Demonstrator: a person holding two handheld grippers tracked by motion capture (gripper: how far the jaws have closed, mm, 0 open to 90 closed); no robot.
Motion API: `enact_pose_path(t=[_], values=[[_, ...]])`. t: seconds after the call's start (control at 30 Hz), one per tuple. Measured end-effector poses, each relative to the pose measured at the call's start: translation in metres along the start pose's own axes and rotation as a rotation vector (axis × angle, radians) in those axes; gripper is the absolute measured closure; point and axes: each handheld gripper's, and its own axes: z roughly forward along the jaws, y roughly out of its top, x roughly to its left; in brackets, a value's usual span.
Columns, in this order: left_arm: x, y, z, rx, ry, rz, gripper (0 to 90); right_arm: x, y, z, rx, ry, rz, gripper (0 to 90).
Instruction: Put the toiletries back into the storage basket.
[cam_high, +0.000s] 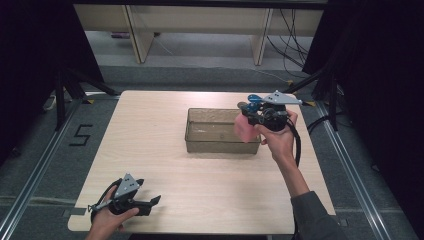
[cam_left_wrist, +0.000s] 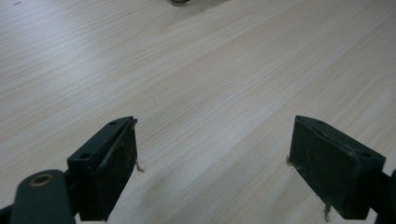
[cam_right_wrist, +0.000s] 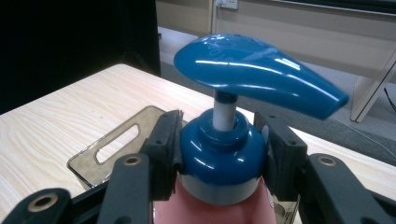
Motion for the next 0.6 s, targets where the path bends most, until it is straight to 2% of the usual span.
enact_pose_path(t=[0.03,0.1,0.13,0.2,0.3,0.33,0.37,0.4,0.47,0.53,0.57,0.6], values=[[0.000,0.000,0.000,-0.004,-0.003,0.001,14.9,-0.002,0.000,0.001,-0.003,-0.007,-0.018,53.7],[0.000,0.000,0.001,-0.011,-0.011,-0.005,14.9,-0.001,-0.001,0.003,-0.004,-0.009,0.006,53.7],[0.000,0.000,0.001,-0.009,-0.011,-0.004,14.9,-0.003,0.000,0.004,0.000,0.005,-0.004,53.7],[0.000,0.000,0.001,-0.009,-0.011,-0.008,14.9,-0.003,-0.001,0.005,0.013,-0.003,0.010,53.6],[0.000,0.000,0.001,-0.006,-0.007,0.000,14.9,-0.005,-0.002,0.007,0.008,-0.017,0.001,53.7],[0.000,0.000,0.001,-0.006,-0.007,0.000,14.8,-0.006,-0.002,0.009,0.013,-0.009,0.015,53.6],[0.000,0.000,0.001,-0.006,-0.007,0.001,14.9,-0.007,-0.002,0.009,0.008,-0.022,-0.005,53.7],[0.000,0.000,0.001,-0.006,-0.006,0.000,14.8,-0.006,-0.003,0.010,0.011,-0.017,0.025,53.7],[-0.001,0.000,0.000,-0.005,-0.004,-0.006,14.8,-0.007,-0.004,0.012,0.018,-0.007,0.035,53.7],[-0.001,0.000,0.000,-0.006,-0.003,-0.009,14.9,-0.008,-0.004,0.014,0.024,-0.021,0.021,53.7],[0.000,0.000,0.000,-0.003,-0.003,0.001,14.9,-0.009,-0.005,0.015,0.016,-0.028,0.010,53.7],[0.002,0.000,0.000,0.002,-0.004,0.020,14.9,-0.009,-0.005,0.016,0.029,-0.026,0.028,53.7]])
